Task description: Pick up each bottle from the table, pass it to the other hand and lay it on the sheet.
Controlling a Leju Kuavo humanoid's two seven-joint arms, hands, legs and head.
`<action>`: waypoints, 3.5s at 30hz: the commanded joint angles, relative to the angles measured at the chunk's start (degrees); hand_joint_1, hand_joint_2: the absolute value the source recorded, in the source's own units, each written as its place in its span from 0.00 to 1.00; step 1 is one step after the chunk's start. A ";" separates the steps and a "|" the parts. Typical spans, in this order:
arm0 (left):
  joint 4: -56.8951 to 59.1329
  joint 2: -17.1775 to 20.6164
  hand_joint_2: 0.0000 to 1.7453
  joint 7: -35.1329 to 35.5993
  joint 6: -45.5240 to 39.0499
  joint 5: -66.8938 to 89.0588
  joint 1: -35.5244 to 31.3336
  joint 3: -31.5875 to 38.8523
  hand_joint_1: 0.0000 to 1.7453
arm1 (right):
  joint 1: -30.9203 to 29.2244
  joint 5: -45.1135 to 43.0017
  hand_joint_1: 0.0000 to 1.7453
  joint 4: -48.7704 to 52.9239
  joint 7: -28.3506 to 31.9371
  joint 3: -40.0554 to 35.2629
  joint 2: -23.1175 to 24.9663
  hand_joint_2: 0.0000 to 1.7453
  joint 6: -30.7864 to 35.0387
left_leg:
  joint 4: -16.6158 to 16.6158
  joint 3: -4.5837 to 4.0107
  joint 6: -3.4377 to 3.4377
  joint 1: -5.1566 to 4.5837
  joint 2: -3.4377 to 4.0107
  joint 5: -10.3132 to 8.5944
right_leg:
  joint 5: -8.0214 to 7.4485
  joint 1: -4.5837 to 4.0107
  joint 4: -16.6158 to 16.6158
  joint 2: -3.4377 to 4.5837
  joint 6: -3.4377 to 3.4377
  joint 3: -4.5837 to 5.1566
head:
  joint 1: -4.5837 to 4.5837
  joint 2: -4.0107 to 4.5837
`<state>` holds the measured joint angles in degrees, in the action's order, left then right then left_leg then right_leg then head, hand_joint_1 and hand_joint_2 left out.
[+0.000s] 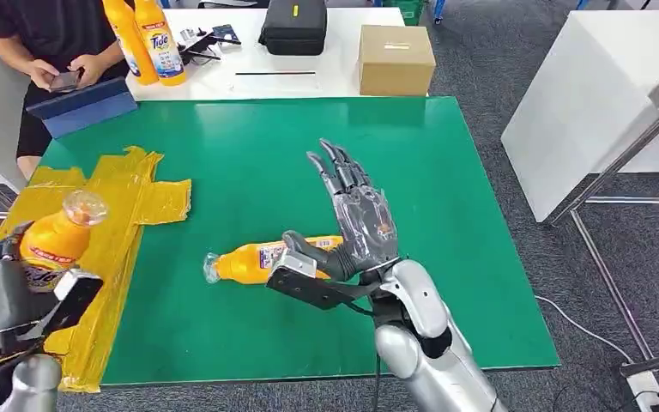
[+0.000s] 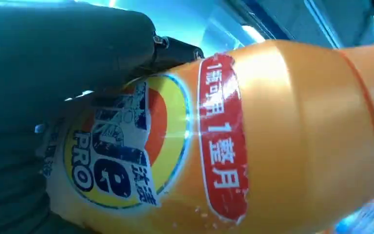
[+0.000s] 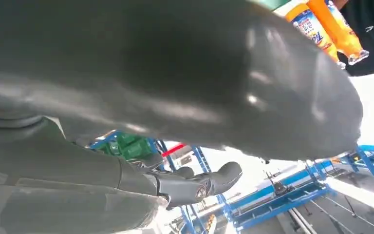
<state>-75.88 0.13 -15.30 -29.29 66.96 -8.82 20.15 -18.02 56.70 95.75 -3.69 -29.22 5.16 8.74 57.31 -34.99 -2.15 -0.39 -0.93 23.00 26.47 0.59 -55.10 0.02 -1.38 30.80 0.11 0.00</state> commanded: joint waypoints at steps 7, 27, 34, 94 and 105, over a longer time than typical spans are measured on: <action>44.14 5.27 1.00 9.14 -10.71 19.79 -13.85 -11.70 1.00 | -2.19 0.36 0.00 -7.31 -0.01 -0.87 0.91 0.00 -1.13 | -0.11 0.20 0.12 -0.06 -0.11 -0.05 | 0.01 0.09 0.08 -0.16 0.05 -0.19 | 0.00 0.00; 35.13 4.02 0.00 -0.45 -9.71 4.83 -7.97 -12.38 0.00 | -2.86 2.44 0.00 -10.26 1.55 0.15 3.34 0.00 -3.47 | -0.06 0.32 0.30 -0.03 0.15 -0.07 | -0.02 0.07 -0.12 0.08 0.07 -0.19 | -0.02 0.00; 32.03 4.00 0.00 -2.44 -8.91 1.17 -6.87 -12.60 0.00 | -2.92 2.66 0.00 -10.78 1.52 0.44 3.37 0.00 -3.73 | -0.02 0.26 0.28 0.00 0.14 -0.07 | 0.00 0.04 -0.15 0.03 0.07 -0.14 | 0.00 0.00; -18.79 -3.98 0.00 -21.03 19.98 -60.41 13.50 -2.85 0.00 | -6.61 7.21 0.00 -40.05 0.24 -2.95 2.62 1.00 -4.28 | -0.05 0.17 0.27 0.02 0.06 -0.08 | 0.00 0.01 -0.12 -0.01 0.07 -0.07 | 0.00 0.00; -16.95 -3.92 0.00 -21.00 20.24 -60.18 11.51 -4.10 0.00 | -8.04 10.29 0.00 -42.42 -1.87 -2.90 2.55 1.00 -5.26 | -0.06 0.15 0.27 0.02 0.01 -0.11 | 0.00 0.01 -0.12 -0.06 0.07 -0.04 | 0.00 0.00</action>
<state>-97.07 -3.89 -34.82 -9.27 6.67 5.13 16.50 -22.60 65.99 59.43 -4.85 -30.69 8.85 4.22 57.31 -34.95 -1.99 -0.37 -0.93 22.90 26.46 0.60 -55.26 0.01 -1.35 30.87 0.11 0.00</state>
